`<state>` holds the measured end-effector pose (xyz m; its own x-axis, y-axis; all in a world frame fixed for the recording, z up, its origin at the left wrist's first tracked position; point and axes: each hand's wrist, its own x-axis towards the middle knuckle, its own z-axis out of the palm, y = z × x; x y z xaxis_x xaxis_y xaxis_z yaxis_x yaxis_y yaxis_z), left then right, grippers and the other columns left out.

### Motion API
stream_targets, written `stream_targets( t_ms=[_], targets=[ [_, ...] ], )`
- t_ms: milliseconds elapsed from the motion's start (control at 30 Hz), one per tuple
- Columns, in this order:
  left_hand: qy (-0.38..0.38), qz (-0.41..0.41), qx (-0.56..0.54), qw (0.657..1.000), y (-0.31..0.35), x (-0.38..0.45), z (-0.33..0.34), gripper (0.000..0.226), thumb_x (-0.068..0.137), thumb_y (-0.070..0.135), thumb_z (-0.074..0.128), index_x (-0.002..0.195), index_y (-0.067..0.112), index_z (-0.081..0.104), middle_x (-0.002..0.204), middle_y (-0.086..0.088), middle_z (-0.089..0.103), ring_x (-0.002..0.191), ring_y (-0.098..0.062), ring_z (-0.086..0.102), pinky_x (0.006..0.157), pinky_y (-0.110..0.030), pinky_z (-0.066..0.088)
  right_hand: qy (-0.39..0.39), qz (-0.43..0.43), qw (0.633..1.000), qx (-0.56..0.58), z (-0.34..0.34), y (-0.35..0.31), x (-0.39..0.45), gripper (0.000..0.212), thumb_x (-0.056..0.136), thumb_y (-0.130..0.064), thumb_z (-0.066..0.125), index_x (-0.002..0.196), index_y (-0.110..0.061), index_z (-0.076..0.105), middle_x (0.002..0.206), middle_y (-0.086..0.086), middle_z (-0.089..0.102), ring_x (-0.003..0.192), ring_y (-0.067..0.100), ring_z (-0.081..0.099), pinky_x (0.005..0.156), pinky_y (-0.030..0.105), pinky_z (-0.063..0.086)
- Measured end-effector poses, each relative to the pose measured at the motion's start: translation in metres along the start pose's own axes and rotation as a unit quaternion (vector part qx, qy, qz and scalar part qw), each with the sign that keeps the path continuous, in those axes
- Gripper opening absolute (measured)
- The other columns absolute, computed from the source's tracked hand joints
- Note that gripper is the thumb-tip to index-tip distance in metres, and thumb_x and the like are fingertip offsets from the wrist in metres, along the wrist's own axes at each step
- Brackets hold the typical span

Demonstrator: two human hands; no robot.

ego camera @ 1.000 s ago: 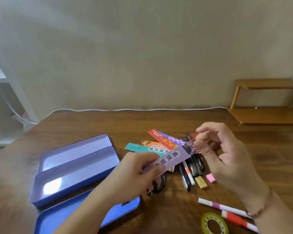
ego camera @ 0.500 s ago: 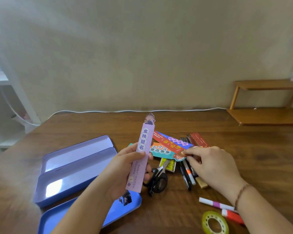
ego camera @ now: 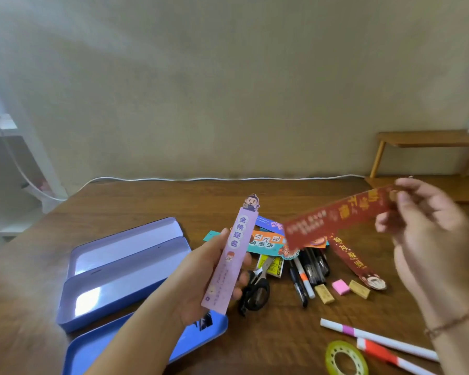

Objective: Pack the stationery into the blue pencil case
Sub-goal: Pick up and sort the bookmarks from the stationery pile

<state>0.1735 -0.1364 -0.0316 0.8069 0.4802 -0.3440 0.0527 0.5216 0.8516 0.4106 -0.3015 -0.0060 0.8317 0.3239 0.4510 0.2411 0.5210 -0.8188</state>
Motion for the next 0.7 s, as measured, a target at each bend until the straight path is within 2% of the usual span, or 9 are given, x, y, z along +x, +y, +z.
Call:
stream_targets(
  t_ms=[67, 133, 200, 300, 400, 500, 600, 700],
  targets=[
    [-0.035, -0.019, 0.025, 0.999, -0.002, 0.002, 0.003, 0.072, 0.077, 0.06, 0.058, 0.124, 0.005, 0.064, 0.076, -0.017, 0.067, 0.054, -0.025, 0.066, 0.046, -0.031, 0.055, -0.092, 0.045, 0.994, -0.046, 0.009, 0.004, -0.01, 0.029, 0.095, -0.003, 0.054, 0.091, -0.026, 0.072, 0.072, -0.001, 0.067, 0.054, 0.012, 0.058, 0.045, 0.021, 0.05],
    [-0.071, -0.038, 0.067, 0.994, -0.006, 0.0, 0.006, 0.072, 0.08, 0.064, 0.059, 0.124, 0.007, 0.063, 0.081, -0.021, 0.068, 0.061, -0.027, 0.068, 0.052, -0.032, 0.057, -0.154, 0.034, 0.979, -0.13, 0.02, 0.011, -0.022, 0.028, 0.094, -0.002, 0.057, 0.093, -0.026, 0.072, 0.069, -0.002, 0.067, 0.053, 0.012, 0.058, 0.046, 0.021, 0.049],
    [-0.1, -0.051, 0.104, 0.988, -0.01, -0.005, 0.01, 0.068, 0.079, 0.064, 0.062, 0.124, 0.012, 0.062, 0.094, -0.019, 0.069, 0.075, -0.026, 0.068, 0.061, -0.033, 0.059, -0.181, -0.014, 0.961, -0.206, 0.028, 0.015, -0.032, 0.021, 0.092, -0.009, 0.061, 0.096, -0.028, 0.07, 0.072, -0.007, 0.07, 0.057, 0.006, 0.061, 0.05, 0.017, 0.051],
    [-0.164, -0.02, 0.13, 0.978, -0.013, -0.011, 0.014, 0.044, 0.095, 0.041, 0.056, 0.131, 0.017, 0.056, 0.105, -0.016, 0.068, 0.08, -0.023, 0.066, 0.061, -0.029, 0.058, -0.188, -0.068, 0.941, -0.273, 0.031, 0.016, -0.038, 0.013, 0.089, -0.025, 0.064, 0.098, -0.032, 0.068, 0.091, -0.015, 0.068, 0.078, 0.007, 0.066, 0.061, 0.017, 0.055],
    [-0.181, -0.005, 0.146, 0.973, -0.012, -0.015, 0.02, 0.033, 0.102, 0.021, 0.046, 0.134, 0.02, 0.054, 0.101, -0.013, 0.069, 0.073, -0.018, 0.063, 0.061, -0.026, 0.053, -0.193, -0.033, 0.943, -0.268, 0.033, 0.016, -0.042, 0.014, 0.086, -0.03, 0.065, 0.099, -0.035, 0.065, 0.102, -0.017, 0.063, 0.092, 0.008, 0.065, 0.061, 0.025, 0.061],
    [-0.185, -0.003, 0.154, 0.971, -0.011, -0.015, 0.02, 0.032, 0.104, 0.015, 0.042, 0.134, 0.021, 0.055, 0.095, -0.01, 0.068, 0.068, -0.016, 0.057, 0.06, -0.026, 0.051, -0.213, 0.031, 0.948, -0.236, 0.035, 0.018, -0.043, 0.019, 0.087, -0.018, 0.069, 0.096, -0.035, 0.066, 0.091, -0.006, 0.072, 0.087, 0.008, 0.071, 0.058, 0.026, 0.061],
    [-0.189, -0.011, 0.146, 0.971, -0.014, -0.013, 0.018, 0.033, 0.103, 0.025, 0.047, 0.134, 0.015, 0.054, 0.089, -0.011, 0.063, 0.063, -0.016, 0.052, 0.055, -0.026, 0.047, -0.249, 0.063, 0.95, -0.18, 0.035, 0.018, -0.042, 0.019, 0.085, -0.018, 0.07, 0.094, -0.033, 0.07, 0.085, -0.006, 0.074, 0.081, 0.012, 0.072, 0.055, 0.024, 0.058],
    [-0.172, 0.031, 0.112, 0.978, -0.014, -0.009, 0.014, 0.033, 0.101, 0.026, 0.05, 0.126, 0.009, 0.061, 0.085, -0.011, 0.061, 0.058, -0.015, 0.052, 0.05, -0.025, 0.047, -0.197, -0.006, 0.956, -0.218, 0.032, 0.016, -0.038, 0.013, 0.086, -0.03, 0.066, 0.098, -0.033, 0.068, 0.077, -0.009, 0.069, 0.073, 0.006, 0.067, 0.06, 0.015, 0.054]
  ],
)
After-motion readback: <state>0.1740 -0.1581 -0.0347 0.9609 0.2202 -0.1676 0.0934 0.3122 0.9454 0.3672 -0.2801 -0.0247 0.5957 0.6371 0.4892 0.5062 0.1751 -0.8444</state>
